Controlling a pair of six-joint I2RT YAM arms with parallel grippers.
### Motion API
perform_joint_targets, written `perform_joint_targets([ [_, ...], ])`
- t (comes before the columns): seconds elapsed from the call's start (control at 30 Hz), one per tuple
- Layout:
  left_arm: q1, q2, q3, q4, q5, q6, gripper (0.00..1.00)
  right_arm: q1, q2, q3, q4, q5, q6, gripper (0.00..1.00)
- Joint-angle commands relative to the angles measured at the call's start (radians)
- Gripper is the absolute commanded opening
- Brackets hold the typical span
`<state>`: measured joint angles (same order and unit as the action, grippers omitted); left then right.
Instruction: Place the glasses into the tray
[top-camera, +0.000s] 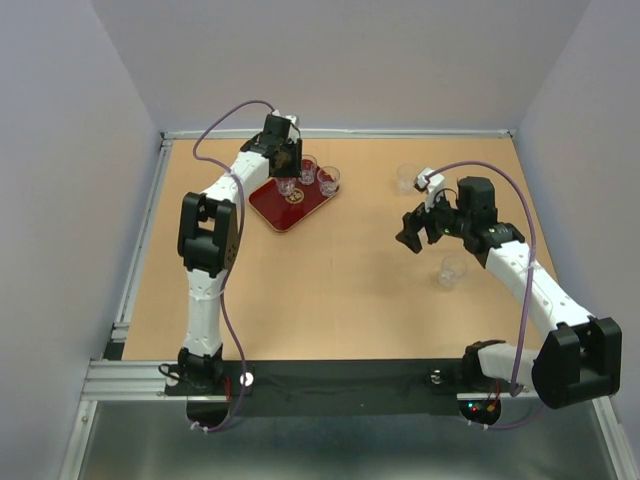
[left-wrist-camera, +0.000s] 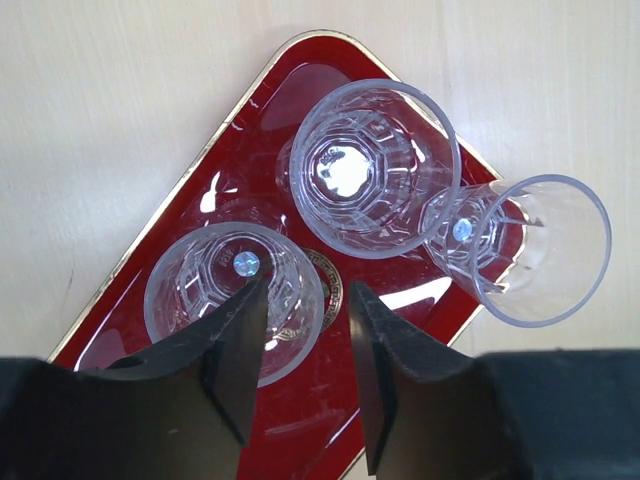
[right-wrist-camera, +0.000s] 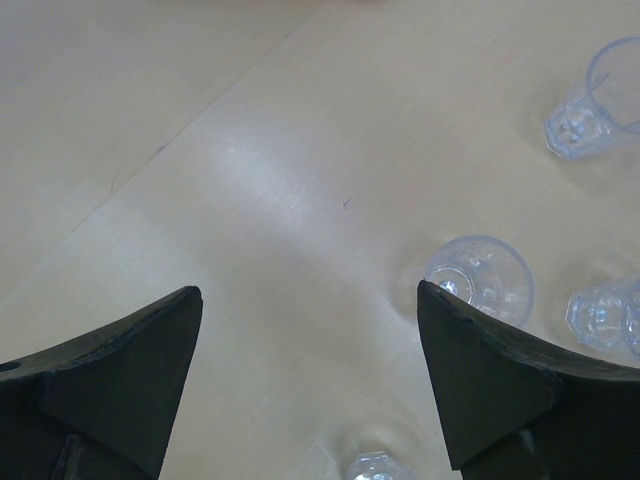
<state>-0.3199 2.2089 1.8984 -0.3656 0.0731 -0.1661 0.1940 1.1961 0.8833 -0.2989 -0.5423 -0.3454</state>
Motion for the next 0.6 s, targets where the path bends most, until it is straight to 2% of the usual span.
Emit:
perform_joint_targets([
  [0.0, -0.010, -0.147, -0.001, 0.034, 0.030, 0.013, 0.51, -0.011, -0.024, -0.024, 0.043, -0.004, -0.020, 0.93],
  [0.17, -0.008, -0.305, -0.078, 0.056, 0.085, 0.030, 0.53, -0.018, -0.032, -0.027, 0.043, -0.001, -0.027, 0.93],
  [0.2, -0.010, -0.374, -0.132, 0.077, 0.094, 0.048, 0.54, -0.025, -0.033, -0.027, 0.043, -0.005, -0.026, 0.93],
  [0.23, -0.010, -0.374, -0.166, 0.089, 0.093, 0.057, 0.54, -0.030, -0.032, -0.027, 0.043, -0.004, -0.026, 0.93],
  [0.27, -0.010, -0.456, -0.203, 0.108, 0.090, 0.069, 0.55, -0.036, -0.033, -0.027, 0.043, -0.005, -0.024, 0.93],
  [0.37, -0.008, -0.653, -0.452, 0.230, 0.048, 0.096, 0.62, -0.079, -0.029, -0.023, 0.043, -0.018, -0.006, 0.93],
  [0.47, -0.001, -0.865, -0.617, 0.303, -0.005, 0.083, 0.66, -0.108, -0.029, -0.018, 0.049, -0.019, 0.012, 0.93],
  [0.5, 0.001, -0.920, -0.722, 0.347, -0.022, 0.077, 0.68, -0.123, -0.021, -0.015, 0.053, -0.015, 0.025, 0.93],
  [0.57, 0.002, -1.082, -0.827, 0.393, -0.062, 0.074, 0.71, -0.126, -0.001, -0.004, 0.053, 0.034, 0.042, 0.92],
])
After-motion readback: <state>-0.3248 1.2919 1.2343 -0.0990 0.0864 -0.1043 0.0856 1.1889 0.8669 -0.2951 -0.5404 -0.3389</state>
